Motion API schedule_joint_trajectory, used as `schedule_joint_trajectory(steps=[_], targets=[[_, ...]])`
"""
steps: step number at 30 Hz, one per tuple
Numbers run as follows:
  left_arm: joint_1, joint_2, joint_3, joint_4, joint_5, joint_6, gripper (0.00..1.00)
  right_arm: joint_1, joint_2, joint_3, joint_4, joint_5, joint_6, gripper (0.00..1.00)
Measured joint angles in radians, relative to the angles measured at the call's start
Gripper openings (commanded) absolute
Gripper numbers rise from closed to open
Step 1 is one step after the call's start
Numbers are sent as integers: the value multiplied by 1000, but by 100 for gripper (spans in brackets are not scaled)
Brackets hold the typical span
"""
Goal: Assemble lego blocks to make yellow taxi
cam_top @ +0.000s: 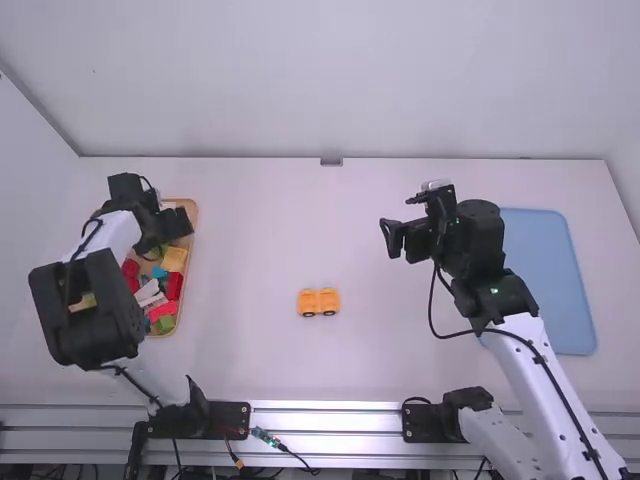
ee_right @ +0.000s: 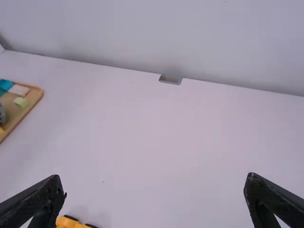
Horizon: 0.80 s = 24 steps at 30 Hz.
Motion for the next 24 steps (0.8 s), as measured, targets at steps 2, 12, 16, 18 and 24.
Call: schedule_joint_trajectory(steps=[2, 12, 16, 18, 24], targets=[[0, 14, 1, -4, 0, -50, 95, 0, 0, 0, 0, 0, 0, 100], [0, 23, 1, -36, -128, -347, 99, 0, 0, 0, 0, 3, 0, 99], [0, 23, 1, -77, -159, -428, 99, 0, 0, 0, 0, 3, 0, 100], [-1, 23, 0, -84, -165, -444, 99, 0, 0, 0, 0, 3, 0, 100], [-1, 23, 1, -91, -171, -476, 94, 0, 0, 0, 0, 3, 0, 100]])
